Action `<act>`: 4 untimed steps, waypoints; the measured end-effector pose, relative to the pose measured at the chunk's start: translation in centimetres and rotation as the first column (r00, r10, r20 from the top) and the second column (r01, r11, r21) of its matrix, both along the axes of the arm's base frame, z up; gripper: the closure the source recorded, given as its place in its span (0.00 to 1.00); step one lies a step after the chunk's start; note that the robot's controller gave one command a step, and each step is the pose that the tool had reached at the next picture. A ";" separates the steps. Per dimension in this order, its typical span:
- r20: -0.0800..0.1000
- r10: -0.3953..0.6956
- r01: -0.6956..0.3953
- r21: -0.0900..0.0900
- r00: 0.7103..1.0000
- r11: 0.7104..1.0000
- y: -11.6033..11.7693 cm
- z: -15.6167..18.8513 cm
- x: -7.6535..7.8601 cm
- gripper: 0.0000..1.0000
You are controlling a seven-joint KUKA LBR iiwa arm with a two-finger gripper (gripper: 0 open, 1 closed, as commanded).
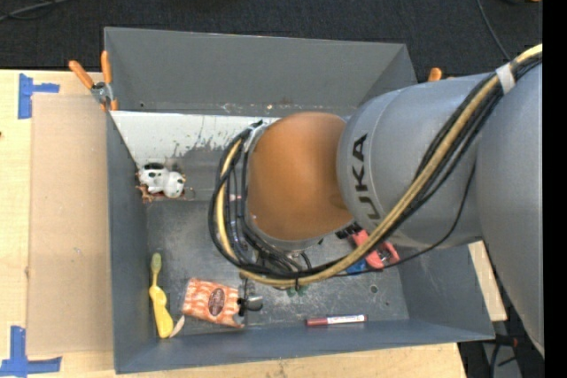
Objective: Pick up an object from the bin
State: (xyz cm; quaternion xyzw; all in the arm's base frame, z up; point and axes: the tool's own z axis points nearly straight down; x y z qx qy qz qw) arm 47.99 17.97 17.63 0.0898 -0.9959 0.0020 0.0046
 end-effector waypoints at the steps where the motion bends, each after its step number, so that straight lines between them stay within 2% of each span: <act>1: 0.010 0.016 -0.016 0.004 1.000 1.000 1.8 -7.5 -0.5 0.00; 2: 0.006 0.545 -0.545 0.006 0.838 0.838 2.0 -10.5 -0.1 1.00; 3: 0.006 0.544 -0.544 0.006 0.839 0.839 2.0 -10.5 -0.1 1.00; 4: -0.001 0.504 -0.504 0.008 0.863 0.863 1.4 -2.8 -0.2 1.00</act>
Offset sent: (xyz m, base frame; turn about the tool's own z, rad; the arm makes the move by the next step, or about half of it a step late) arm -0.0013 0.0188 -0.1063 -0.5790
